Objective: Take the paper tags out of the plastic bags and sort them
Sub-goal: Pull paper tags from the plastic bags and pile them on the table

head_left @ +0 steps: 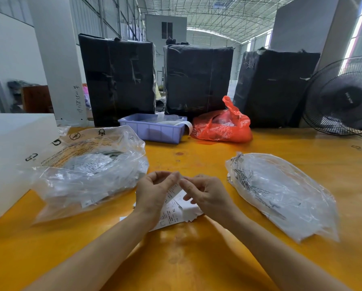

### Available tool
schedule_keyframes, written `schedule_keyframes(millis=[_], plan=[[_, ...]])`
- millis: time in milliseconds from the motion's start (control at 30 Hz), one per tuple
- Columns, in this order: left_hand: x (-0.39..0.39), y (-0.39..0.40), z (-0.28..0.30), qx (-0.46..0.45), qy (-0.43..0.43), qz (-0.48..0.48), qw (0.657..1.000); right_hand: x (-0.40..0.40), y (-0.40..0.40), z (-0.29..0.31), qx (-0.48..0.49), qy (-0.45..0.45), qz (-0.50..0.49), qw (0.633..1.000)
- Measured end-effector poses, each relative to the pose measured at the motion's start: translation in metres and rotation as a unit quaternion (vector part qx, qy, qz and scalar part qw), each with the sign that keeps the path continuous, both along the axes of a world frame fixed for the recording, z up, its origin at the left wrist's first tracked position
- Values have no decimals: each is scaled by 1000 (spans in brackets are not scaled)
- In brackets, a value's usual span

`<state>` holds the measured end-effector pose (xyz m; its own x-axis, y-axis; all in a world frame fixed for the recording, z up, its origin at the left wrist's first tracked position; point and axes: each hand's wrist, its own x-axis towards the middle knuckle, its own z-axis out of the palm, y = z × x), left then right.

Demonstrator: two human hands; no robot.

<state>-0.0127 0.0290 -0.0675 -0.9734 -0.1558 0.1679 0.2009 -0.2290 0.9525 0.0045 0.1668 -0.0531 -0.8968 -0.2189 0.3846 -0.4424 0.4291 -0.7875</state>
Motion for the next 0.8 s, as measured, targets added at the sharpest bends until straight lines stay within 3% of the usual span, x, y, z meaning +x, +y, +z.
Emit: schedule_keyframes(millis=[167, 333, 467, 700, 800], plan=[[2, 1, 6, 37, -8, -65, 997, -4, 2, 1, -146, -54, -18, 988], [-1, -3, 8, -14, -34, -89, 995, -10, 17, 5, -249, -117, -50, 960], [-2, -9, 7, -111, -17, -114, 987, -16, 24, 6, -274, -136, -75, 949], [-2, -10, 9, -146, -43, -153, 976, -18, 27, 9, -342, -157, -85, 923], [-3, -12, 17, -153, -38, -144, 977, -16, 28, 15, -335, -136, -81, 929]])
